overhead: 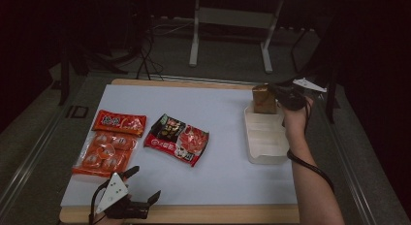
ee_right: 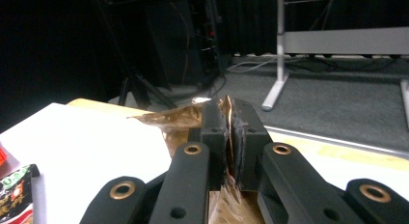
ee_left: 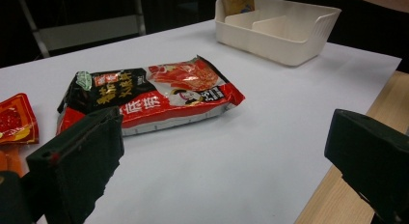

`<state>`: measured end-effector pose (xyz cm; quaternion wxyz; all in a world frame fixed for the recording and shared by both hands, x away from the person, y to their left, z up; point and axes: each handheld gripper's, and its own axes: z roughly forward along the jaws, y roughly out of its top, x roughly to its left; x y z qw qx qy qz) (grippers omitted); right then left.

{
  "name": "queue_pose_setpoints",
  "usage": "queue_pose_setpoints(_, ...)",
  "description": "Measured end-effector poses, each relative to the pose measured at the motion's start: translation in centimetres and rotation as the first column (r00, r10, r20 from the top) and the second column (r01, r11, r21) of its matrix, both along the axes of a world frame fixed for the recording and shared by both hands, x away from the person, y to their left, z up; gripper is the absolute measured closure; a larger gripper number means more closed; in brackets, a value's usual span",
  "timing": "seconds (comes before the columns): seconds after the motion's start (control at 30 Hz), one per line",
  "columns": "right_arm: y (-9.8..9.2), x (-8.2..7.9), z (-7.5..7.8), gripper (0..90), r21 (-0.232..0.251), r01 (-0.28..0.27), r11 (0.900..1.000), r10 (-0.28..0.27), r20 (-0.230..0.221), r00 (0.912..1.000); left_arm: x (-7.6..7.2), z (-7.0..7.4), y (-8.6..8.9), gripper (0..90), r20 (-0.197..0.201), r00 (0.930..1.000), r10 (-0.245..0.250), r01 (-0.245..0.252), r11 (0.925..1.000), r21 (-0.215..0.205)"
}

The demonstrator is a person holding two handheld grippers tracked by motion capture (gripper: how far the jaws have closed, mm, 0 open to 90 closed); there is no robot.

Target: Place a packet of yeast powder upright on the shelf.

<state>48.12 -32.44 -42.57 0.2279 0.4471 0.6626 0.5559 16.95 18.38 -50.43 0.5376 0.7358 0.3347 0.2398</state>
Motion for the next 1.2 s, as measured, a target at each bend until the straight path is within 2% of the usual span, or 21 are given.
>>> queue_pose_setpoints(0.03, -0.3, -0.1, 0.0, 84.9, 0.008, 0.005, 1.0, -0.005, -0.016, 0.9999, 0.0, 0.0, 0.0, 0.8, 0.0, 1.0, 0.0, 0.0, 1.0, 0.001)
queue_pose_setpoints(0.17, -1.2, -0.6, 0.1, 82.2, -0.02, 0.032, 0.999, -0.033, -0.025, 0.9992, 0.1, 0.0, 0.0, 0.8, -0.002, 1.0, 0.0, 0.0, 1.0, 0.0)
queue_pose_setpoints(0.27, -1.8, -0.8, 0.3, 73.9, -0.017, 0.062, 0.998, -0.063, -0.071, 0.9955, 0.1, 0.0, -0.1, 0.8, -0.004, 1.0, -0.001, 0.001, 1.0, -0.001)
queue_pose_setpoints(0.4, -1.9, -1.4, 0.8, 69.1, -0.041, 0.064, 0.997, -0.067, -0.066, 0.9955, 0.1, -0.1, -0.2, 0.8, -0.006, 1.0, -0.003, 0.003, 1.0, -0.002)
queue_pose_setpoints(0.53, -1.9, -1.9, 1.4, 64.2, -0.066, 0.078, 0.995, -0.081, -0.044, 0.9958, 0.2, -0.1, -0.3, 0.8, -0.009, 0.9999, -0.007, 0.006, 1.0, -0.002)
queue_pose_setpoints(0.6, -1.8, -2.6, 2.0, 60.4, -0.093, 0.079, 0.993, -0.081, -0.027, 0.9963, 0.3, -0.1, -0.4, 0.8, -0.009, 0.9999, -0.007, 0.007, 1.0, 0.003)
queue_pose_setpoints(0.7, -1.8, -3.2, 2.4, 57.8, -0.095, 0.075, 0.993, -0.077, -0.017, 0.9969, 0.4, -0.1, -0.4, 0.8, -0.004, 1.0, -0.008, 0.008, 1.0, 0.006)
queue_pose_setpoints(0.77, -1.7, -4.4, 3.1, 56.1, -0.097, 0.064, 0.993, -0.063, 0.008, 0.998, 0.6, -0.2, -0.6, 0.9, -0.003, 1.0, -0.009, 0.009, 0.9999, 0.011)
queue_pose_setpoints(0.83, -1.6, -5.1, 3.4, 52.6, -0.098, 0.051, 0.994, -0.05, 0.01, 0.9987, 0.8, -0.1, -0.8, 0.8, -0.002, 0.9999, -0.014, 0.014, 0.9998, 0.016)
queue_pose_setpoints(0.93, -1.1, -6.1, 3.6, 42.2, -0.084, 0.011, 0.996, -0.014, -0.033, 0.9994, 1.1, -0.2, -0.9, 0.9, -0.009, 0.9996, -0.025, 0.025, 0.9996, 0.01)
queue_pose_setpoints(1.0, -0.7, -7.0, 3.5, 35.5, -0.079, -0.015, 0.997, 0.011, -0.04, 0.9991, 1.3, -0.2, -0.9, 1.3, -0.038, 0.9985, -0.039, 0.038, 0.9992, -0.009)
queue_pose_setpoints(1.07, -0.4, -7.8, 3.3, 27.1, -0.056, -0.032, 0.998, 0.029, -0.054, 0.9981, 1.5, -0.1, -1.0, 3.3, -0.058, 0.9973, -0.045, 0.043, 0.9988, -0.024)
queue_pose_setpoints(1.13, 0.0, -8.6, 3.0, 15.1, -0.021, -0.065, 0.998, 0.063, -0.075, 0.9951, 1.6, 0.0, -1.2, 3.3, -0.059, 0.9972, -0.046, 0.044, 0.9986, -0.029)
queue_pose_setpoints(1.2, 0.3, -9.4, 2.8, 12.6, -0.026, -0.078, 0.997, 0.076, -0.06, 0.9953, 1.8, 0.3, -1.4, 3.3, -0.077, 0.9955, -0.056, 0.054, 0.9981, -0.031)
